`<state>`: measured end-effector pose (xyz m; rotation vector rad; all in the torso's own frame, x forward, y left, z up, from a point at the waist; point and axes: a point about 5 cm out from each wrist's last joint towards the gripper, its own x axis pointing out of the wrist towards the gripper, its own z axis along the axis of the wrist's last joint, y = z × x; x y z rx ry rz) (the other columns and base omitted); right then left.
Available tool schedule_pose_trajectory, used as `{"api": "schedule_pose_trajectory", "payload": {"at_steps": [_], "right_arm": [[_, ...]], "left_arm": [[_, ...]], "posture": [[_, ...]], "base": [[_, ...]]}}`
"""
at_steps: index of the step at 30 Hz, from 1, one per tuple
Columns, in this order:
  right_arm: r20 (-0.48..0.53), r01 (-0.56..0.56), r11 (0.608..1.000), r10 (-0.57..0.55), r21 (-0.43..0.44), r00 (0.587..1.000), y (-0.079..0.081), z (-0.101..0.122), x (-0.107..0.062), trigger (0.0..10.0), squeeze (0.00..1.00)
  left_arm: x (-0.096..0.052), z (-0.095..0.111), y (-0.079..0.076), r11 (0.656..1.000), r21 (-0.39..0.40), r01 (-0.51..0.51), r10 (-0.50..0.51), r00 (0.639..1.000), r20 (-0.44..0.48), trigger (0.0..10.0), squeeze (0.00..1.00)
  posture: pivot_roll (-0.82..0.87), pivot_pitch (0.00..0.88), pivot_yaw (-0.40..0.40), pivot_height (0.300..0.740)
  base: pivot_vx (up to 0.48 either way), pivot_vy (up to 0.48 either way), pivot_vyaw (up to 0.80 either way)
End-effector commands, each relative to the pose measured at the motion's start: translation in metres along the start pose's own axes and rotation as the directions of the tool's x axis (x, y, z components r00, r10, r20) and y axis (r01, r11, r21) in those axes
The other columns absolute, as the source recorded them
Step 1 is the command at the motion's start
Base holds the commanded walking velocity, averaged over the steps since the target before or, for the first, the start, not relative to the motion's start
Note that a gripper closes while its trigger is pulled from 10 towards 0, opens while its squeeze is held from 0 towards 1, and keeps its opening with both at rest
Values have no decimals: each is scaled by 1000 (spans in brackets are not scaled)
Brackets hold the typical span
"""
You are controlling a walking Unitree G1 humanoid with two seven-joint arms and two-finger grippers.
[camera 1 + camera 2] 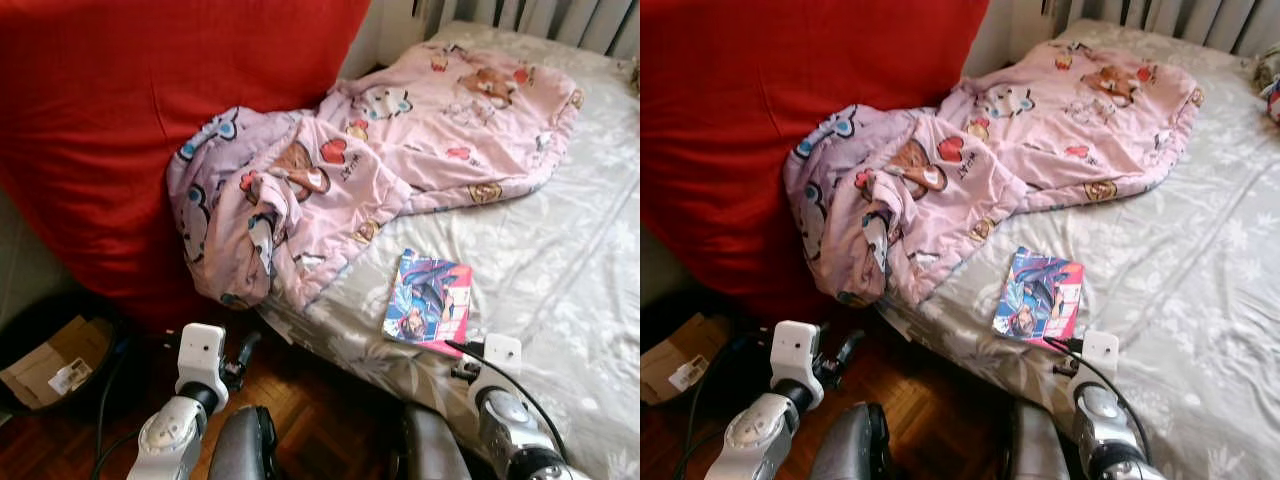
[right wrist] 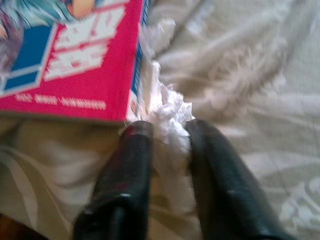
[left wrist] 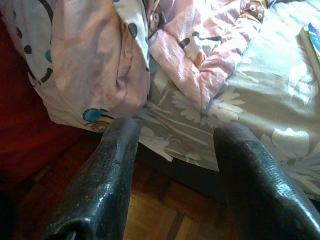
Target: Clean up the room
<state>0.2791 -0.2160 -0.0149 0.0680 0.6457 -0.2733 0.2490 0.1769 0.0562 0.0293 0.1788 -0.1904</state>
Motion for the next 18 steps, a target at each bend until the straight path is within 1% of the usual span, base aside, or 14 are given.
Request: {"api": "schedule_pose_trajectory", "payload": {"at_steps": [1, 5, 6, 7, 8, 11, 18], "right_arm": [[15, -22, 1000, 22, -3, 1000, 3, 2, 0, 10000, 882], [49, -48, 999, 48, -7, 998, 7, 9, 1, 10000, 839], [58, -56, 998, 56, -12, 997, 9, 11, 1, 10000, 427], [58, -56, 998, 56, -12, 997, 9, 11, 1, 10000, 427], [52, -60, 998, 62, -27, 997, 10, 10, 1, 10000, 0], [34, -57, 997, 58, -43, 998, 11, 8, 1, 10000, 0], [33, -62, 997, 64, -44, 997, 13, 6, 0, 10000, 0]], "left_arm": [[-4, -1, 1, 1000, 17, 0, 0, 1000, -15, 10000, 0], [-5, -1, 1, 1000, 18, 0, 0, 1000, -18, 10000, 0], [-6, 0, 2, 1000, 19, 0, 0, 1000, -20, 10000, 0], [-6, 0, 2, 1000, 19, 0, 0, 1000, -20, 10000, 0], [-6, 0, 2, 1000, 19, 0, 0, 1000, -23, 10000, 0], [-7, -1, 2, 1000, 19, 1, 0, 1000, -26, 10000, 0], [-9, 0, 2, 1000, 20, 0, 0, 1000, -30, 10000, 0]], "posture": [[19, 203, 26, 599], [21, 205, 27, 599], [21, 206, 28, 599], [21, 206, 28, 599], [21, 206, 28, 599], [21, 206, 28, 599], [28, 213, 29, 599]], "base": [[0, 0, 0], [0, 0, 0], [0, 0, 0], [0, 0, 0], [0, 0, 0], [0, 0, 0], [0, 0, 0]]}}
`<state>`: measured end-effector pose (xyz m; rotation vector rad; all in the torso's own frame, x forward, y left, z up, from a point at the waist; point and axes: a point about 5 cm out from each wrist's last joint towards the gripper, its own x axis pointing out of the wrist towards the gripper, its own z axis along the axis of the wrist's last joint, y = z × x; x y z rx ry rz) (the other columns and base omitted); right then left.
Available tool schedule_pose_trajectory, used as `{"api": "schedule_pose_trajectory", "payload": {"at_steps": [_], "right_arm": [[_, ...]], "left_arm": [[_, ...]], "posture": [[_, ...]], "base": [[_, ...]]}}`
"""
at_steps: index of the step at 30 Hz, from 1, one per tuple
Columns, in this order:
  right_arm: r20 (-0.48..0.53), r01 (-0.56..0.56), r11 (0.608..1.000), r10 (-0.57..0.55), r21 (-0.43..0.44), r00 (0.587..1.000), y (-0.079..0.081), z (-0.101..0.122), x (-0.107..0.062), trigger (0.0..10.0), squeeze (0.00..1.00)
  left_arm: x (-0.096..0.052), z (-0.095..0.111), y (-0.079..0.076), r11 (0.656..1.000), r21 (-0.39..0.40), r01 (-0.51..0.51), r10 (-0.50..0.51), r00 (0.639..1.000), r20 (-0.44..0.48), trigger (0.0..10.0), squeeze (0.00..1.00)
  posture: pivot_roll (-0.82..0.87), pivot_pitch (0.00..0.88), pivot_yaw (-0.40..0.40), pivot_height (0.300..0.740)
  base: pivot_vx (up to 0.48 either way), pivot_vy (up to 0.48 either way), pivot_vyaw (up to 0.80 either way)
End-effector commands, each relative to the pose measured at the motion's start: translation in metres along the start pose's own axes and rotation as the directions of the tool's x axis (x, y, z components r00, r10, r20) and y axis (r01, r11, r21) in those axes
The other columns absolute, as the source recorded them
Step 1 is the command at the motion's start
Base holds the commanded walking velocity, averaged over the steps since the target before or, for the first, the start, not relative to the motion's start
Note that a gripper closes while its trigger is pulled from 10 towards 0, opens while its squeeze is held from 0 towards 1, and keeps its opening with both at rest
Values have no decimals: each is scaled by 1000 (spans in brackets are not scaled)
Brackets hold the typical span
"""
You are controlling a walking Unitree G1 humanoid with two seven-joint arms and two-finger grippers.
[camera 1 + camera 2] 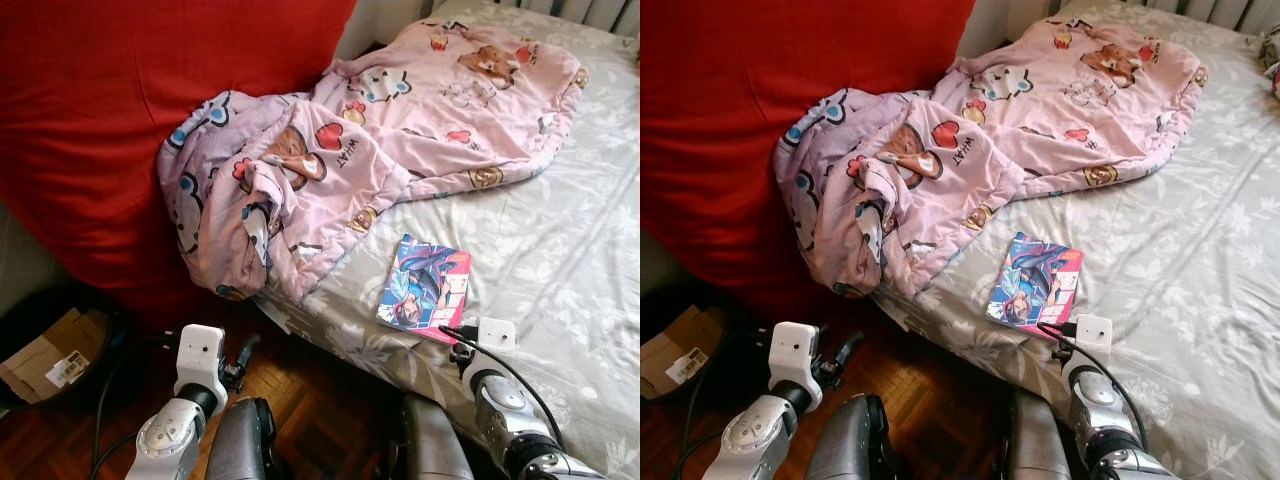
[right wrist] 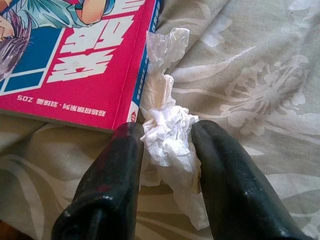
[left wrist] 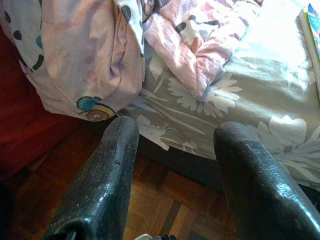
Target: Clean up the room
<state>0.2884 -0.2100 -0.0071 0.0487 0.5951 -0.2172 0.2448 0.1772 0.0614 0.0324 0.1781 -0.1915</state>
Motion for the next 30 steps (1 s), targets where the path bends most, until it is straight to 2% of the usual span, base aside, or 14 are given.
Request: {"api": "schedule_pose_trajectory", "payload": {"at_steps": [1, 11, 23, 30], "right_arm": [[-12, -22, 1000, 22, -9, 1000, 6, -4, -1, 10000, 0], [-25, -124, 991, 123, -41, 992, 18, -4, -1, 10000, 0], [-75, -52, 993, 44, -106, 996, 9, -11, -1, 10000, 0], [-73, -111, 979, 100, -173, 992, 18, -12, -2, 10000, 0]], "left_arm": [[-5, -5, 2, 1000, 16, 0, 1, 1000, -31, 10000, 0], [-9, -5, 2, 1000, 19, 2, -1, 999, -41, 10000, 0], [-12, -6, 1, 1000, 17, 5, -4, 998, -57, 10000, 0], [-13, -7, 1, 1000, 19, 8, -7, 998, -62, 10000, 0]], "posture": [[29, 217, 30, 599], [35, 229, 34, 599], [40, 238, 38, 599], [43, 242, 42, 599]], "base": [[0, 0, 0], [0, 0, 0], [0, 0, 0], [0, 0, 0]]}}
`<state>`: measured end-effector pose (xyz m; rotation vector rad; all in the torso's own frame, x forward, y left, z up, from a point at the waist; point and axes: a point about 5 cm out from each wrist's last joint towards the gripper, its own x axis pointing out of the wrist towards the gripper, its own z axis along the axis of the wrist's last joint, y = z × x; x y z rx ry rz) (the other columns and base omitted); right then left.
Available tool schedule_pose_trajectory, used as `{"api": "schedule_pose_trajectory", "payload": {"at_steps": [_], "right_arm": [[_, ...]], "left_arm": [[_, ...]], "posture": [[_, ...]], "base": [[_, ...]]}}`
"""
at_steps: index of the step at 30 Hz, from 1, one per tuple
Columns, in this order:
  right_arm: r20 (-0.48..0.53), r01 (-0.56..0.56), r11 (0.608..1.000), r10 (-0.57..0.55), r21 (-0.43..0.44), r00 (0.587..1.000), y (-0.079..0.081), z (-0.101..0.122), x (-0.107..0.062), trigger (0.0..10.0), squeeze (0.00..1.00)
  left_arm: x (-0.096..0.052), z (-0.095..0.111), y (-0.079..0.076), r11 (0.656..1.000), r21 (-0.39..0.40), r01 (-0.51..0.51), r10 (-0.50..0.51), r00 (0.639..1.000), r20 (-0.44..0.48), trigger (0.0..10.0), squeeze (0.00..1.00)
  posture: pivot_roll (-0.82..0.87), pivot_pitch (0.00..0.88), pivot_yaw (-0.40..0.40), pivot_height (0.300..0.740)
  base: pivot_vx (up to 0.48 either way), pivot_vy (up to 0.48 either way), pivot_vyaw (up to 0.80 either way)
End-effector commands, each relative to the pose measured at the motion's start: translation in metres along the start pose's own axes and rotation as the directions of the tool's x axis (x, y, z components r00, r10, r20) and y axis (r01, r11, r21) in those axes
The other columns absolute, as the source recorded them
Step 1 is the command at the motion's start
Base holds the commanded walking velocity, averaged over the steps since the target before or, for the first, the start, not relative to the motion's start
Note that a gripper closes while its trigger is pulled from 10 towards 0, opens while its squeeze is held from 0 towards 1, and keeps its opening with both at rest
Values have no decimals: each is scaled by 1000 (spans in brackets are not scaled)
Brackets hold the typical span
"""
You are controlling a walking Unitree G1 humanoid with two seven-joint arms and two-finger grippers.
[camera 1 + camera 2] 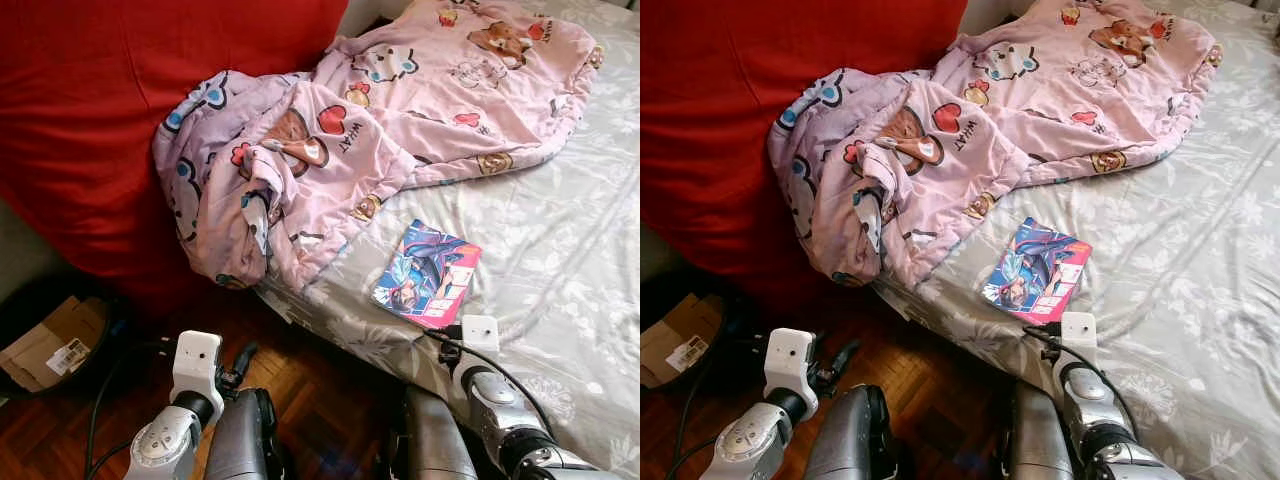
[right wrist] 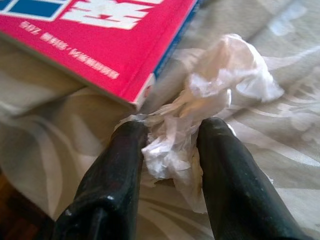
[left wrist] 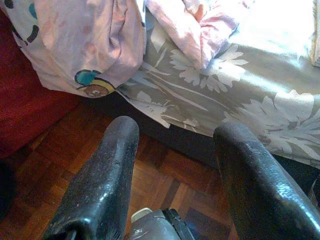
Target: Clean up the room
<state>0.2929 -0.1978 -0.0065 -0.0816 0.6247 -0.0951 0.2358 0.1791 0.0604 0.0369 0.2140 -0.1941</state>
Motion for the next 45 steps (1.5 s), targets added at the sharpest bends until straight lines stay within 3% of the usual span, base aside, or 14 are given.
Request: {"api": "schedule_pose_trajectory", "payload": {"at_steps": [1, 6, 15, 28, 29, 30, 31, 45], "right_arm": [[-46, -34, 999, 34, -15, 998, 7, -13, -2, 10000, 0], [-49, -22, 1000, 21, -23, 999, 7, -12, -2, 10000, 0], [-34, 128, 991, -127, 27, 991, -16, -8, -2, 10000, 0], [-28, 135, 991, -135, 23, 990, -15, -3, -1, 10000, 0], [-28, 134, 991, -133, 22, 991, -15, -3, -1, 3490, 0], [-28, 134, 991, -133, 22, 991, -15, -3, -1, 3490, 0], [-29, 126, 992, -125, 23, 992, -13, -4, -1, 0, 0], [-45, 124, 992, -123, 23, 991, -12, -8, -1, 0, 0]], "left_arm": [[-4, -4, 1, 1000, 18, 4, -4, 1000, -26, 10000, 0], [-4, -4, 1, 1000, 18, 5, -5, 1000, -27, 10000, 0], [-5, -4, 0, 1000, 18, 7, -6, 999, -31, 10000, 0], [-7, -5, -1, 1000, 15, 9, -8, 999, -36, 10000, 0], [-7, -6, -1, 1000, 15, 9, -8, 999, -36, 10000, 0], [-7, -6, -1, 1000, 15, 9, -8, 999, -36, 10000, 0], [-7, -6, -1, 1000, 15, 8, -8, 999, -37, 10000, 0], [-7, -6, -2, 1000, 15, 6, -5, 999, -38, 10000, 0]], "posture": [[43, 242, 42, 599], [45, 242, 43, 599], [48, 246, 42, 599], [51, 253, 42, 599], [51, 253, 42, 599], [51, 253, 42, 599], [52, 253, 42, 599], [55, 249, 40, 599]], "base": [[0, 0, 0], [0, 0, 0], [0, 0, 0], [0, 0, 0], [0, 0, 0], [0, 0, 0], [0, 0, 0], [0, 0, 0]]}}
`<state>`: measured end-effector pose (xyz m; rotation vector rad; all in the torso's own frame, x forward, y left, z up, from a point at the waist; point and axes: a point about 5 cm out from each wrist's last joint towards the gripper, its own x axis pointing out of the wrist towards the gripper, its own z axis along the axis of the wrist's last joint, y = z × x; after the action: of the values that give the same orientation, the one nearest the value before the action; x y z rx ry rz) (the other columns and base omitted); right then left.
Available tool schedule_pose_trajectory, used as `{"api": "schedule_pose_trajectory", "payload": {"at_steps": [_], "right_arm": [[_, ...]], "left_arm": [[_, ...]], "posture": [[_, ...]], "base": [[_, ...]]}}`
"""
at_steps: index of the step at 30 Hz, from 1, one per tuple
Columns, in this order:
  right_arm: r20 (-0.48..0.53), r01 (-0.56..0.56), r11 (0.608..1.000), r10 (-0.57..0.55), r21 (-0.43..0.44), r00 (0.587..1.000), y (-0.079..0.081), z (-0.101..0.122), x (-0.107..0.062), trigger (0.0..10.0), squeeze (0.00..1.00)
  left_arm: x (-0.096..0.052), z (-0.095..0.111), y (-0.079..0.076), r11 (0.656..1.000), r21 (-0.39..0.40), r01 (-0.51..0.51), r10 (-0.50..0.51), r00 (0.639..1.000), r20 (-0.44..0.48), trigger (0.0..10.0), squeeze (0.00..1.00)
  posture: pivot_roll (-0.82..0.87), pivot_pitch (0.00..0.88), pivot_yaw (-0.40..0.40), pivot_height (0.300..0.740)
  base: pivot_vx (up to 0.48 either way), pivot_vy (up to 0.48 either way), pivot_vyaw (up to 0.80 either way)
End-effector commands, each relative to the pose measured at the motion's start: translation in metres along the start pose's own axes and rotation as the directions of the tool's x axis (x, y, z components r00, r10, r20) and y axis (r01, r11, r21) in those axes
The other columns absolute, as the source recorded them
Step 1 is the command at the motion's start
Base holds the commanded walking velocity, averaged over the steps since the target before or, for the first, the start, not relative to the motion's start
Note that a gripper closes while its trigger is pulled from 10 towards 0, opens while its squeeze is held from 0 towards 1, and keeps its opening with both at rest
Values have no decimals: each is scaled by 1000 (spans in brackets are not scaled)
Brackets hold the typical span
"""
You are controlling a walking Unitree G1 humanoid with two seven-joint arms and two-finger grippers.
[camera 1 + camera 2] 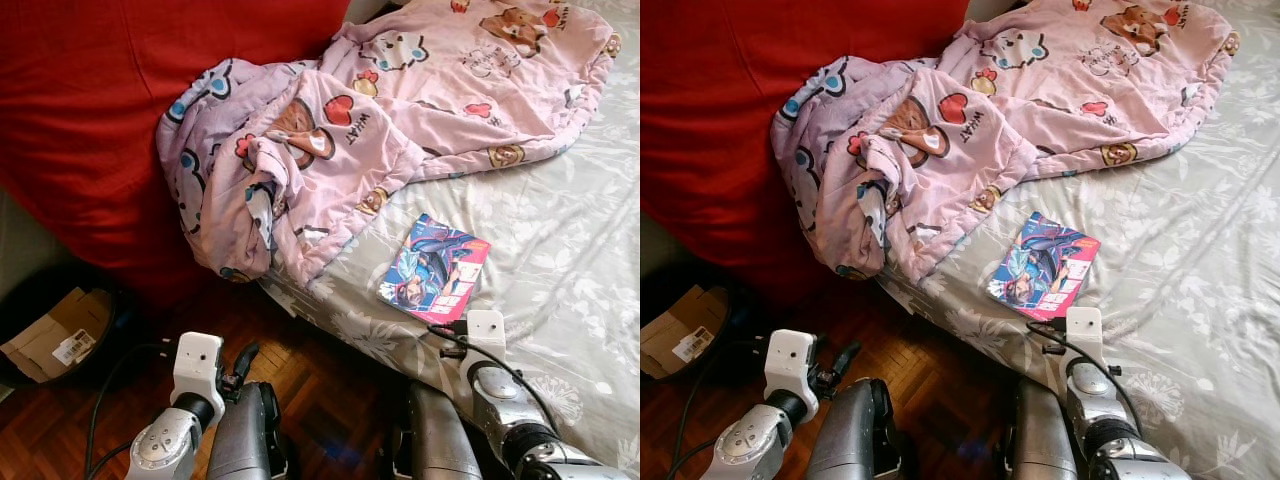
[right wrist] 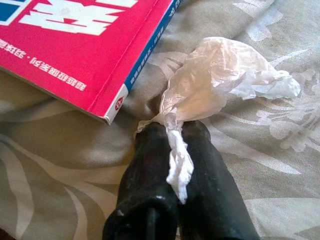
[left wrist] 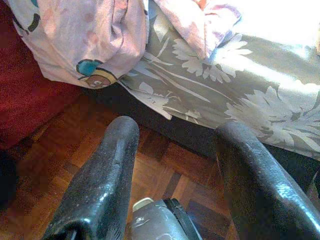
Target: Clean up the room
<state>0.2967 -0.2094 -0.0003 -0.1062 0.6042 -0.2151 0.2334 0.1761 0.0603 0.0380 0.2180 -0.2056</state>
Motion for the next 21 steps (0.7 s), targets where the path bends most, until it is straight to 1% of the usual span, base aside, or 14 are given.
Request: {"api": "schedule_pose_trajectory", "payload": {"at_steps": [1, 4, 6, 7, 8, 13, 16, 21], "right_arm": [[-58, 6, 1000, -5, 8, 998, 0, -15, -2, 0, 0], [-43, 21, 1000, -21, 21, 999, -1, -13, -2, 0, 0], [-11, 31, 998, -31, 55, 999, -1, -8, -2, 0, 0], [-11, 31, 998, -31, 55, 999, -1, -8, -2, 0, 0], [15, 35, 996, -36, 78, 999, -1, -5, -2, 0, 0], [86, 53, 992, -63, 116, 994, -2, 3, -2, 0, 0], [149, 70, 986, -93, 154, 984, -4, 10, -3, 0, 0], [213, 50, 983, -87, 176, 973, -2, 15, -6, 0, 0]], "left_arm": [[-5, -6, 2, 1000, 13, -7, 7, 999, -35, 10000, 0], [-4, -6, 2, 1000, 15, -8, 8, 999, -34, 10000, 0], [-2, -6, 3, 1000, 15, -10, 11, 999, -33, 10000, 0], [-2, -6, 3, 1000, 15, -10, 11, 999, -33, 10000, 0], [0, -6, 3, 1000, 15, -12, 13, 999, -31, 10000, 0], [5, -4, 3, 1000, 13, -14, 15, 1000, -24, 10000, 0], [9, -3, 3, 1000, 12, -15, 15, 1000, -16, 10000, 0], [17, -2, 3, 1000, 11, -19, 19, 1000, -5, 10000, 0]], "posture": [[55, 249, 40, 599], [56, 246, 39, 599], [53, 237, 36, 599], [53, 237, 36, 599], [50, 234, 35, 599], [41, 215, 31, 599], [25, 199, 28, 599], [11, 172, 19, 599]], "base": [[0, 0, 0], [0, 0, 0], [0, 0, 0], [0, 0, 0], [0, 0, 0], [0, 0, 0], [0, 0, 0], [0, 0, 0]]}}
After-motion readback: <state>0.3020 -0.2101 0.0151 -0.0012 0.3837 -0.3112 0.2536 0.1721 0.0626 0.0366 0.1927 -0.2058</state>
